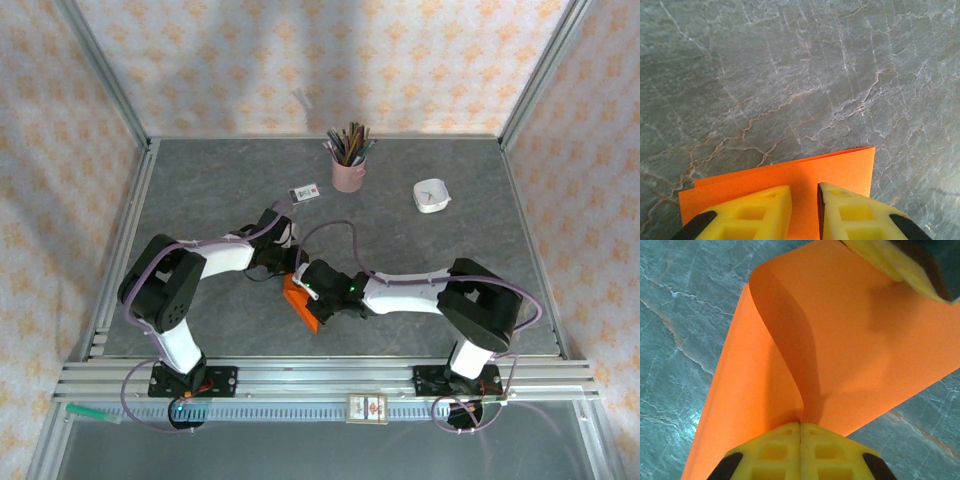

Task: Fold a paper plane with a square sheet of paper (pick it up from the middle)
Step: Perform the third fold on the triangle at the bottom-center of the table.

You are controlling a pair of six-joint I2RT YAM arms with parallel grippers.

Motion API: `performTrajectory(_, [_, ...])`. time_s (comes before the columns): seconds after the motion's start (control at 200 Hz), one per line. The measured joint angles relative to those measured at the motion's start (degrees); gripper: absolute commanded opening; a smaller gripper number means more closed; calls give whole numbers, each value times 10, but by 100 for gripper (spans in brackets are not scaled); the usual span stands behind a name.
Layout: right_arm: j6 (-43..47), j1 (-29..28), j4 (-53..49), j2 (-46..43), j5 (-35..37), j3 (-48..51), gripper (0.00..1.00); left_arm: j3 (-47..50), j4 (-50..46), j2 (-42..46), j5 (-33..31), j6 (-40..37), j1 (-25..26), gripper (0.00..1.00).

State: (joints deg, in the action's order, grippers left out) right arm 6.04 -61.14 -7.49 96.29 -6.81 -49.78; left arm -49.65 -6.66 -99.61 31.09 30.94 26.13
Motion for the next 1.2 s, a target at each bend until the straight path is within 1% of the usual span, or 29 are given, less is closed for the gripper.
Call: performTrajectory(1.201, [0, -1, 1, 14, 4, 0, 1, -2, -1, 0, 0, -9, 0, 29])
